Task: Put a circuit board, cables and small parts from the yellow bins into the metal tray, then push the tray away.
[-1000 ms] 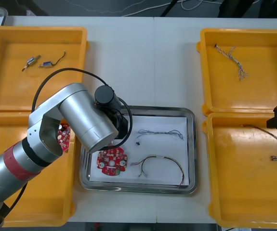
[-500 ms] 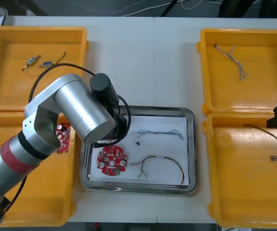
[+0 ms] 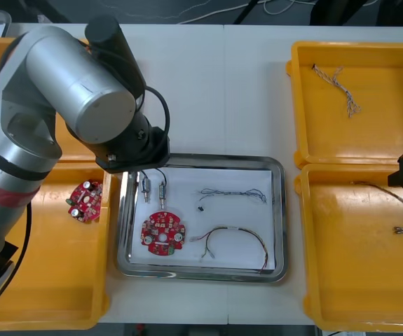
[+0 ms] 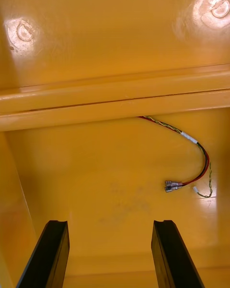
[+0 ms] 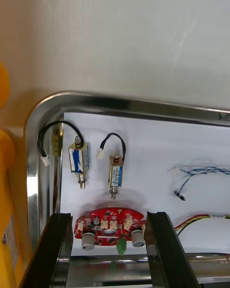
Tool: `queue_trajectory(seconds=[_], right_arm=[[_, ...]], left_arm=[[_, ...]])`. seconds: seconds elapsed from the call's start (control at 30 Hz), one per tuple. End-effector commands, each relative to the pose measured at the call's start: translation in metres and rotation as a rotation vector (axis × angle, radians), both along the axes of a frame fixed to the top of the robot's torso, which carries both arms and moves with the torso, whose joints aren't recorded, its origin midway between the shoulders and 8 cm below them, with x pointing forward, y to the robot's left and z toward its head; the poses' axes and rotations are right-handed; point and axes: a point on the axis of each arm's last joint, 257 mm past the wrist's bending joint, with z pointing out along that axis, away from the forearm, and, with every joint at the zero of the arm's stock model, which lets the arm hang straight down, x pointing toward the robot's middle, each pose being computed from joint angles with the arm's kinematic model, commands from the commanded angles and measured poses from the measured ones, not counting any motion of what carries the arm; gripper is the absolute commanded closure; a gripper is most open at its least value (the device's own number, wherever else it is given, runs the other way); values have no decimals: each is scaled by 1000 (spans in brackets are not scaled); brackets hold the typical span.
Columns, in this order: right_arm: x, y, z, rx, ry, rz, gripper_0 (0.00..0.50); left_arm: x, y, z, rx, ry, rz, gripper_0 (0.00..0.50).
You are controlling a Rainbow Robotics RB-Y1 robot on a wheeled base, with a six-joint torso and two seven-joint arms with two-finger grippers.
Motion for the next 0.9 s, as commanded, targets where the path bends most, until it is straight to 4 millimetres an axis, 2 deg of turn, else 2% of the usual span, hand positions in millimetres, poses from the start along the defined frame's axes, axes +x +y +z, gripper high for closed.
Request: queue_trajectory(seconds=[0.03, 0.33, 0.63, 0.73, 0.83, 0.9], right_arm=[[-3, -14, 13, -64, -24, 33, 0], [-3, -14, 13, -64, -24, 33, 0], [-3, -14, 13, -64, -24, 33, 0], [-3, -14, 13, -64, -24, 33, 0], [-4, -2, 11, -47, -17, 67, 0], [-3, 6, 18, -45, -29, 97, 0]], left_arm=[[12, 16, 52, -35, -95, 1, 56], [22, 68, 81, 4, -143, -16, 57], [8, 136, 68, 130, -109, -28, 58], [3, 150, 67, 147, -101, -23, 58], [-3, 161, 70, 149, -99, -18, 56], [-6, 166, 70, 152, -100, -16, 56]])
